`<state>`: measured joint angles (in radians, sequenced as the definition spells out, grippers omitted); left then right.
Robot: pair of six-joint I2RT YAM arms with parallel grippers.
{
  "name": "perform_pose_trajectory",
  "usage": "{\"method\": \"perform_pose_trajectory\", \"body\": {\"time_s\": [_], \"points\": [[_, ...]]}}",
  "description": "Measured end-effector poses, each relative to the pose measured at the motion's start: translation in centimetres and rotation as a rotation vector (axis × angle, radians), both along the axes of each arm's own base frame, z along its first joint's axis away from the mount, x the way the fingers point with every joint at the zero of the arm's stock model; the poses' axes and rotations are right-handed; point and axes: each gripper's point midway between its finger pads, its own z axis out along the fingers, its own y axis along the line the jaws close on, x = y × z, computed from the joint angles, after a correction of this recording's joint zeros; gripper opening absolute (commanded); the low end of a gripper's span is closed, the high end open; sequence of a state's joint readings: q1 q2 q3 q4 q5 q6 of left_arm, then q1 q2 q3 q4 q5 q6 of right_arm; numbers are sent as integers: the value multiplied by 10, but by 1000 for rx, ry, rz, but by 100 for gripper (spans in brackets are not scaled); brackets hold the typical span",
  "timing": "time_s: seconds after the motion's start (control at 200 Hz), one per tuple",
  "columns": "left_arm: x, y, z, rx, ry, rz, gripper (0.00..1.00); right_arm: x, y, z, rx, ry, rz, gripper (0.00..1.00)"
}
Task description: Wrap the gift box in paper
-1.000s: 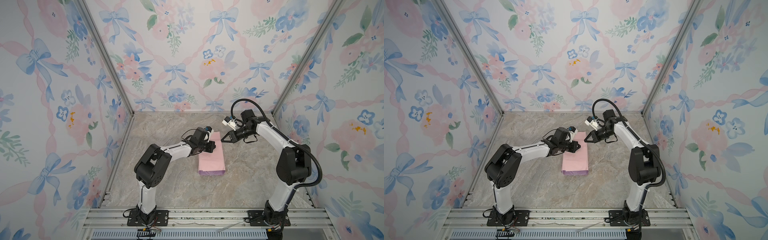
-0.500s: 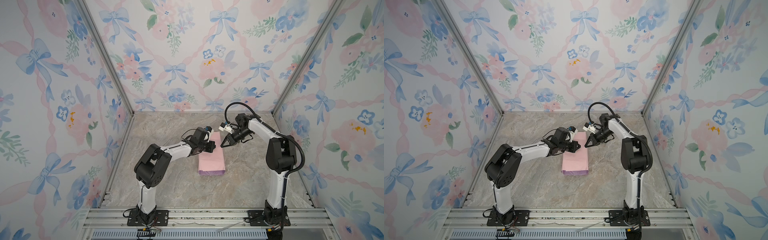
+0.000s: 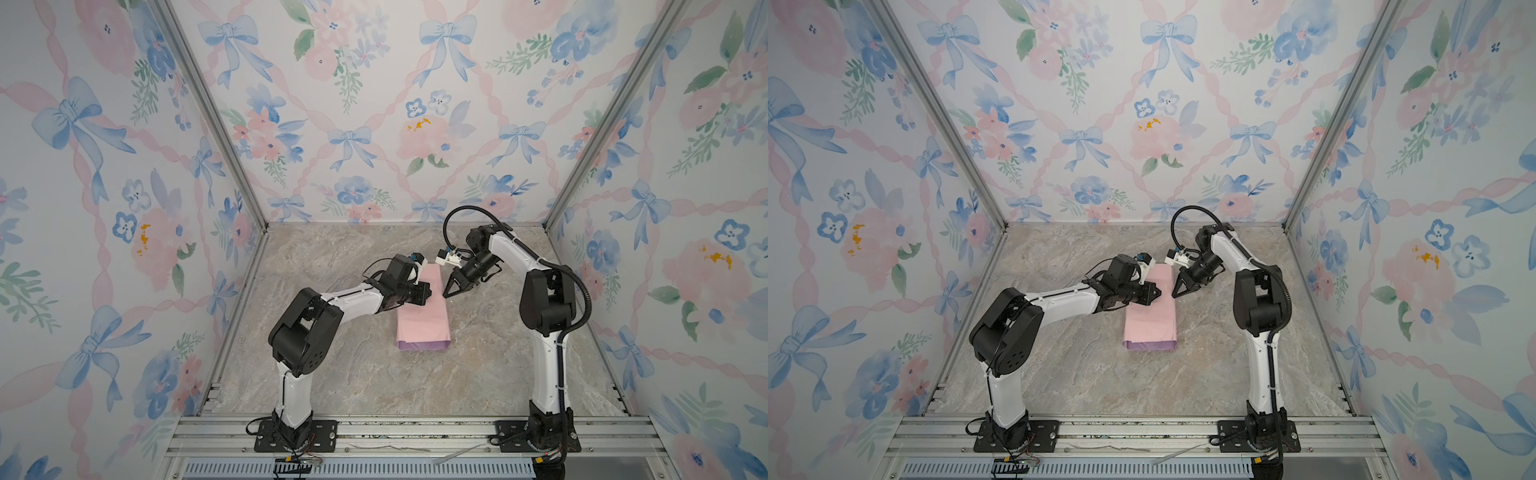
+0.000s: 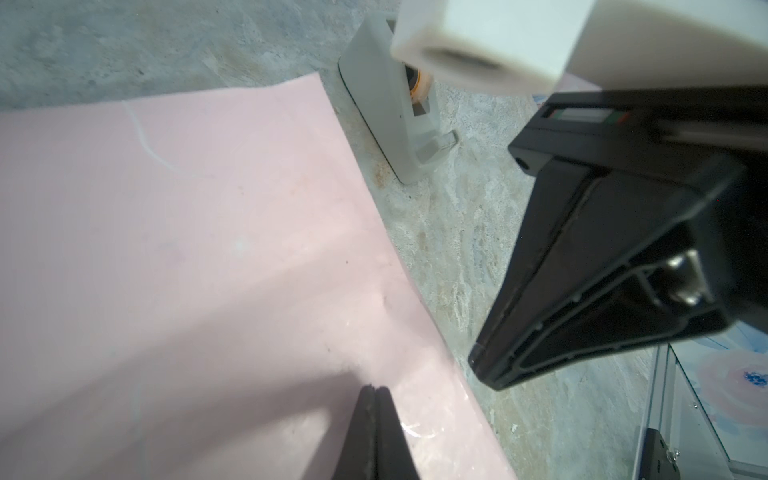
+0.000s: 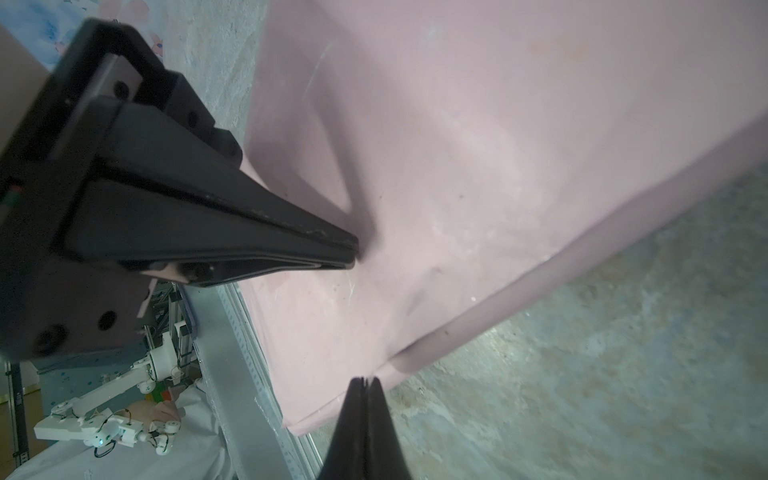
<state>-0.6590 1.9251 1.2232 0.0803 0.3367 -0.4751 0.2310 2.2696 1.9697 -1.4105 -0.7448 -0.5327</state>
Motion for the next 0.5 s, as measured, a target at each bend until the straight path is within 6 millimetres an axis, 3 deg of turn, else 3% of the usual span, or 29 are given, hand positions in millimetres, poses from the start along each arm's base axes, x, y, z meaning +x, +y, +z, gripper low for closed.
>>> {"method": "perform_pose_trajectory", "body": {"time_s": [0.5], "points": [[0,-2,0,2,-2,-2,0,-2,1,-5,0,43,28,0]]}}
